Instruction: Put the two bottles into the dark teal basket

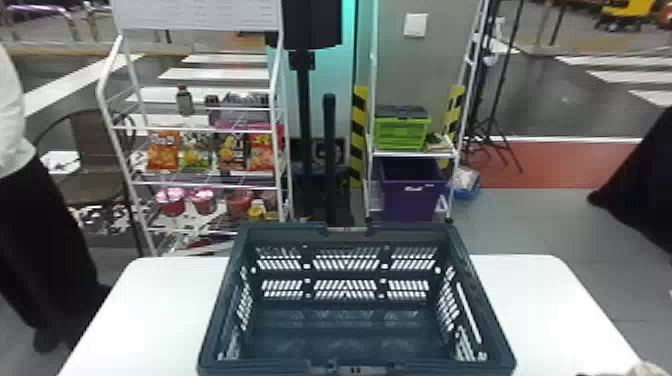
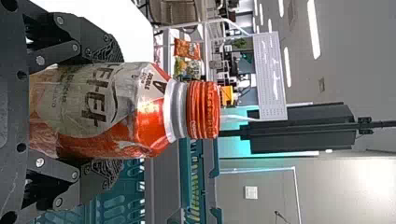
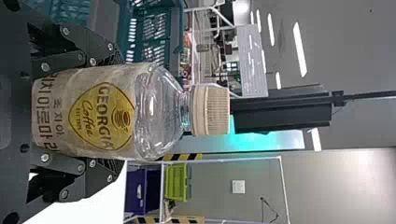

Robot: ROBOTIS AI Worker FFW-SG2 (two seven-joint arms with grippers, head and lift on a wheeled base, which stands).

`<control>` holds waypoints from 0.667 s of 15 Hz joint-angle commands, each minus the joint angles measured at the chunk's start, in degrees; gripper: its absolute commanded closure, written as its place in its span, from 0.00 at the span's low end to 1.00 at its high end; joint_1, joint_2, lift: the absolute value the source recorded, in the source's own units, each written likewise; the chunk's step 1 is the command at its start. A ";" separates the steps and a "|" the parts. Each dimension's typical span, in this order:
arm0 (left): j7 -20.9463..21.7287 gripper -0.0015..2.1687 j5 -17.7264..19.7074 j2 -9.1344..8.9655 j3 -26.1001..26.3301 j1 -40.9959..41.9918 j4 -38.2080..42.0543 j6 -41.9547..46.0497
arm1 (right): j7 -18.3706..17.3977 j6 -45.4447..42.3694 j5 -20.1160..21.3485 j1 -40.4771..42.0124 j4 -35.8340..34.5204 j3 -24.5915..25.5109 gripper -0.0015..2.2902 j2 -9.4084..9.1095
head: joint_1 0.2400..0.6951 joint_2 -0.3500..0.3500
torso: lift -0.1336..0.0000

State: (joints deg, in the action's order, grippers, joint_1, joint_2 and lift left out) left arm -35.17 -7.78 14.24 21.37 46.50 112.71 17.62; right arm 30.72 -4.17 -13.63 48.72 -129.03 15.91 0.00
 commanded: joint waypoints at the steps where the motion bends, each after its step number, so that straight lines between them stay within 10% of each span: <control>1: -0.86 0.99 0.31 1.05 0.34 0.17 0.41 0.00 | 0.92 5.37 0.45 -3.10 -5.09 0.97 1.00 -0.05 | 0.57 0.50 | 1.00; 10: -2.35 0.99 1.45 4.92 2.09 0.61 0.41 0.70 | 2.85 31.03 13.19 -24.28 -10.01 -6.68 1.00 -0.05 | 0.57 0.50 | 1.00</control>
State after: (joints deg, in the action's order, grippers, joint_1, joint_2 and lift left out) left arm -37.52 -6.50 18.78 23.32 46.94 113.25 17.99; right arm 33.67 22.31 -2.55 28.41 -139.65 10.64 0.00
